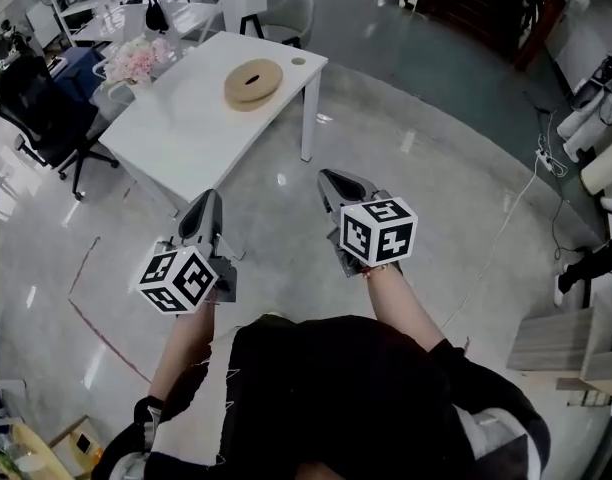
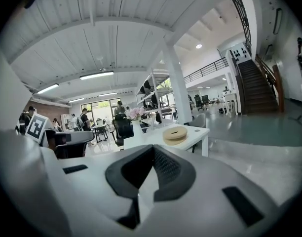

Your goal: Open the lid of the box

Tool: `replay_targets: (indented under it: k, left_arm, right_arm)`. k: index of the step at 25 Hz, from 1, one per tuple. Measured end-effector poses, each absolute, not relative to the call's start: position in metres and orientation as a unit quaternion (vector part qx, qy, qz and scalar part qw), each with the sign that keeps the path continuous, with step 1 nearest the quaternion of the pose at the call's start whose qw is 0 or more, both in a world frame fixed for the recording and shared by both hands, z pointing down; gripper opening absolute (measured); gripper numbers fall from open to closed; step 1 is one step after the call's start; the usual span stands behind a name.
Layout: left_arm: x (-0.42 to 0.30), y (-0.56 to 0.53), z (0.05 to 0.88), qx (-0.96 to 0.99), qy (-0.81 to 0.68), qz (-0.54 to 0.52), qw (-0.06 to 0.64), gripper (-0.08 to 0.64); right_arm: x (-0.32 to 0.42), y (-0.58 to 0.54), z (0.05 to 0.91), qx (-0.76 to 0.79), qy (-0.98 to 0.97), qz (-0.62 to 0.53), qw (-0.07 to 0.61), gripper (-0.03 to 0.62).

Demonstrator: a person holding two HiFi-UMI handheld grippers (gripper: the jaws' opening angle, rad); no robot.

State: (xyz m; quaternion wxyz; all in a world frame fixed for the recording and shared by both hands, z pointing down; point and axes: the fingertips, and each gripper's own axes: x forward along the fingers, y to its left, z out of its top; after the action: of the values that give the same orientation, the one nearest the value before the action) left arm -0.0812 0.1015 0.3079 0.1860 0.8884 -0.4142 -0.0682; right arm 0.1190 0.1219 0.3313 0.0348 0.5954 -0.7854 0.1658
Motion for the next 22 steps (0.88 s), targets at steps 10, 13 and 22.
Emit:
replay_targets:
  k: [10, 13, 22]
  left_arm:
    - [-0.092, 0.024, 0.295, 0.904, -0.386, -0.058, 0.174, 0.011]
    - [-0.095, 0.006, 0.292, 0.907, -0.379, -0.062, 0.171, 0.011]
    - [-0.107, -0.032, 0.292, 0.911, -0.375, -0.058, 0.16, 0.01]
  right_arm:
    - [0.098, 0.051, 0.315, 0.606, -0.779, 0.159, 0.02, 0.003]
    - [0.093, 0.034, 0.312, 0.609, -0.778, 0.153, 0.02, 0.003]
    - [0.08, -0.001, 0.31, 0.616, -0.774, 0.149, 0.016, 0.003]
